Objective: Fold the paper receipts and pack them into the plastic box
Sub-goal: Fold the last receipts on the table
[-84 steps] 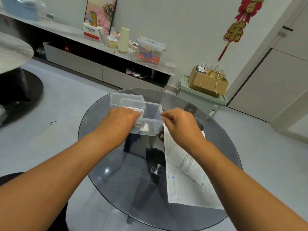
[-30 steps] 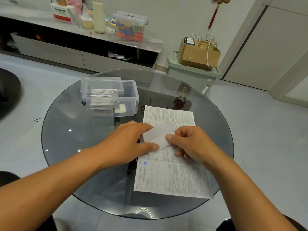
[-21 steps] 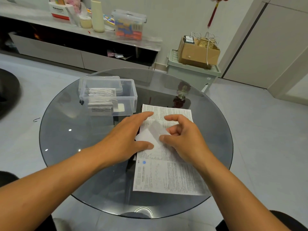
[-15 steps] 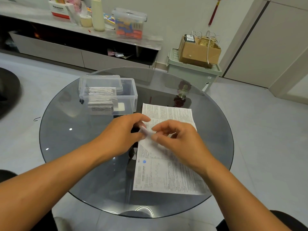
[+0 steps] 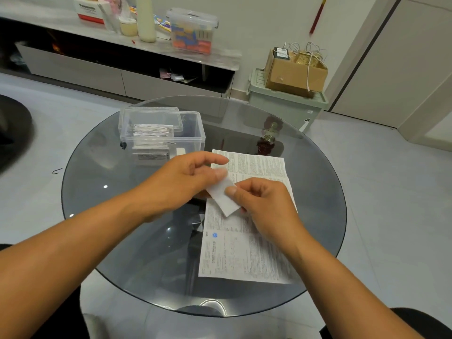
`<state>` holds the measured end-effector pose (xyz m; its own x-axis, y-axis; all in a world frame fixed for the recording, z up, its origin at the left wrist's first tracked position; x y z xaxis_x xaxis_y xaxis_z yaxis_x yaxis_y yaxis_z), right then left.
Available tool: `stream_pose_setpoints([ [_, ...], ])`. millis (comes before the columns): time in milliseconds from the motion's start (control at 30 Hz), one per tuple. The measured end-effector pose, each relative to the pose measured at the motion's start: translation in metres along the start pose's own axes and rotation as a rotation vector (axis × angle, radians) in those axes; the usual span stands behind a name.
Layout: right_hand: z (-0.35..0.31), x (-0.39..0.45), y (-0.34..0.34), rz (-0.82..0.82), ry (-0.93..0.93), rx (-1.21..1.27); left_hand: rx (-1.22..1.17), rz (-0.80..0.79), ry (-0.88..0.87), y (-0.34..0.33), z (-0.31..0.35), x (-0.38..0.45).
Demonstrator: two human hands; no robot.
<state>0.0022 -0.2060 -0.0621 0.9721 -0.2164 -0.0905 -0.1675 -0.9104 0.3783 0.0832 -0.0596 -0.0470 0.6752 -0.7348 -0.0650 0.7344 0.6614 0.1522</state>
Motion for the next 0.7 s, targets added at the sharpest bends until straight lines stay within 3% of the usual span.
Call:
stream_pose_setpoints([
  [67, 0.001, -0.001, -0.003, -0.018, -0.019, 0.068, 0.006, -0.011, 0.02, -0.001, -0.002, 0.0],
  [167, -0.001, 0.001, -0.005, -0.043, -0.026, 0.013, 0.188, 0.107, 0.069, 0.018, -0.007, 0.001],
  [333, -0.001, 0.003, 0.028, 0.07, 0.012, -0.205, 0.809, 0.258, 0.115, 0.055, -0.01, -0.007],
  [433, 0.004, -0.001, 0.049, 0.131, -0.028, -0.373, 1.322, 0.337, -0.084, 0.048, 0.007, -0.019],
  [500, 0.008, -0.005, 0.059, 0.172, -0.057, -0.413, 1.403, 0.26, -0.199, 0.026, 0.009, -0.025],
  [700, 0.019, -0.016, 0.072, 0.251, -0.132, -0.258, 1.297, -0.056, -0.437, -0.026, 0.004, -0.036],
])
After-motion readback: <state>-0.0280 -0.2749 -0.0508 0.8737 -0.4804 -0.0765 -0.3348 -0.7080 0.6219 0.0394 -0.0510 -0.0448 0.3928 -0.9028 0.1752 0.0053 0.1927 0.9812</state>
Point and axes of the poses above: each hand's wrist, its own x-axis towards the middle knuckle, its own y-axis out of the back of the hand, z = x × y, the point moved 8 cm from there along x, towards the middle knuckle, and after that the axes turned 6 degrees about -z, right-handed, at the moved point
